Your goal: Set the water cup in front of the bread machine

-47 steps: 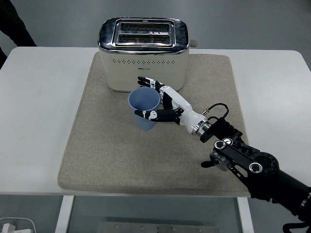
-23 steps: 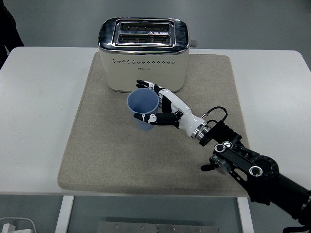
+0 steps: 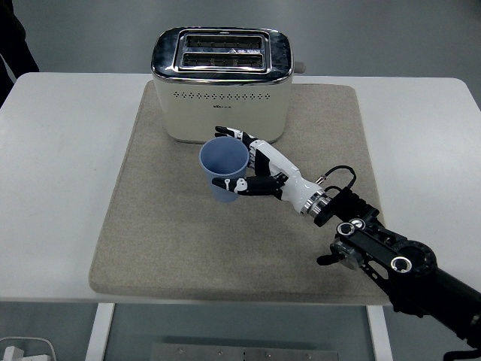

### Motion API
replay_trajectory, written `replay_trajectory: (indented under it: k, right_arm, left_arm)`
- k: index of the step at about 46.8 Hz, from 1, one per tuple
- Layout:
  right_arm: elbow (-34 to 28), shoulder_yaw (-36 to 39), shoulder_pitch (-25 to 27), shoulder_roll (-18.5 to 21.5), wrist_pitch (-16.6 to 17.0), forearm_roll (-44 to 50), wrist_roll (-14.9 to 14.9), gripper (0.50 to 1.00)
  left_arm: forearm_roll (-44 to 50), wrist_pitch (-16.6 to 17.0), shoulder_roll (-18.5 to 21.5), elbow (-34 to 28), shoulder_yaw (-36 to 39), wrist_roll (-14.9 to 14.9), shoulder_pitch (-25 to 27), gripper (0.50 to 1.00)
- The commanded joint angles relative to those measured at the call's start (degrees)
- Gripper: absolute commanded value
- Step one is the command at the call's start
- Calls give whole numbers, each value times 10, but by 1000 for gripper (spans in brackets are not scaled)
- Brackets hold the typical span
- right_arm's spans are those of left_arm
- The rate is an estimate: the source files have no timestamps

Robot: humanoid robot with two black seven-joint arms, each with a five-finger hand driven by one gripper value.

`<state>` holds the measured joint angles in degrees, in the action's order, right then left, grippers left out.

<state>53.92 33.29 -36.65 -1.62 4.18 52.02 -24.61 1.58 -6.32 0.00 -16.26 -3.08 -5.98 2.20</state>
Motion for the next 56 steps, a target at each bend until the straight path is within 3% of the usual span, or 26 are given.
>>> replay_trajectory:
  k: [1, 9, 56]
  right_arm:
    - [-3, 0, -1, -3, 1, -4, -1, 926]
    - [-4, -1, -7, -17, 10, -46, 0, 926]
    - [-12, 34, -9, -90, 27, -56, -1, 926]
  left_arm:
    - [0, 0, 0, 0, 0, 0, 0, 1000]
    - [0, 0, 0, 0, -1, 0, 0, 1000]
    - [0, 0, 0, -1, 0, 0, 0, 1000]
